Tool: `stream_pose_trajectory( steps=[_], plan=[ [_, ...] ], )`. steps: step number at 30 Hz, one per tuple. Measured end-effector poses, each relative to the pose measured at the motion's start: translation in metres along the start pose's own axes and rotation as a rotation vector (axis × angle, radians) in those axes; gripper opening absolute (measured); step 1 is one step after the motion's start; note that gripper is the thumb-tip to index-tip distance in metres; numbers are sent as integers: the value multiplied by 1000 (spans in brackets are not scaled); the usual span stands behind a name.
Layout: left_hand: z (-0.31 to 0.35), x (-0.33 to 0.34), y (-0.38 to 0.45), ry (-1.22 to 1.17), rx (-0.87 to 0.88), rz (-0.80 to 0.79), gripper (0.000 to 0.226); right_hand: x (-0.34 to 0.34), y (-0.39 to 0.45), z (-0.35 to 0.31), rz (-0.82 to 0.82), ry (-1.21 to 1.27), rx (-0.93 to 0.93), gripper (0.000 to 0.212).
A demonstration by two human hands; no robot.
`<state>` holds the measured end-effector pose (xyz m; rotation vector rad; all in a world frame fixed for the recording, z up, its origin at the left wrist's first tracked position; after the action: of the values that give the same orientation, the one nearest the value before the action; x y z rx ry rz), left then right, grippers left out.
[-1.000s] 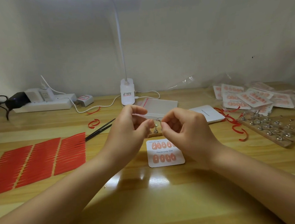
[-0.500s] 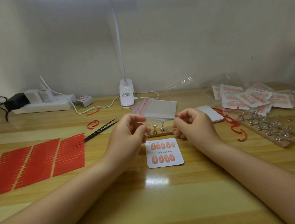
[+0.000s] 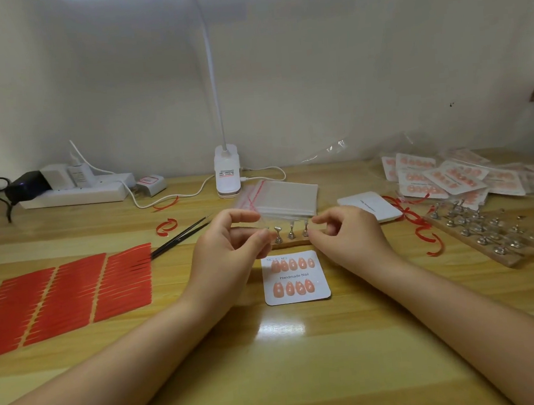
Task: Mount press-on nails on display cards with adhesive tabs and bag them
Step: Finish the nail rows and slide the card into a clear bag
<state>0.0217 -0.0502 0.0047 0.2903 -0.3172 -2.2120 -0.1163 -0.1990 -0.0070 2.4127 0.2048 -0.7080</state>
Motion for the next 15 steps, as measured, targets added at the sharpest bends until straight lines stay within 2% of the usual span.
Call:
stream_pose_trajectory(
  steps=[4,8,15],
  plan=[
    [1,-1,0,-38,6,14,24,-16,-11,-31,116,76,-195,9],
    [4,0,-2,-87,24,22,26,-13,-32,-65,15,292,-311,11],
    [15,-1,-8,-90,140,23,37,-8,-33,-62,-94,406,-160,14]
  ],
)
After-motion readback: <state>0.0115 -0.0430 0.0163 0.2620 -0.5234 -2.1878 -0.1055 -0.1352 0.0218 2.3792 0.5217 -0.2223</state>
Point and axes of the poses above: each hand's wrist, its own y-axis towards the middle knuckle, its own x-axis out of the palm, z = x × y, the point moved 7 cm from there along y, towards the middle knuckle, and after that the axes turned 15 degrees about z, right-handed, at the moved point
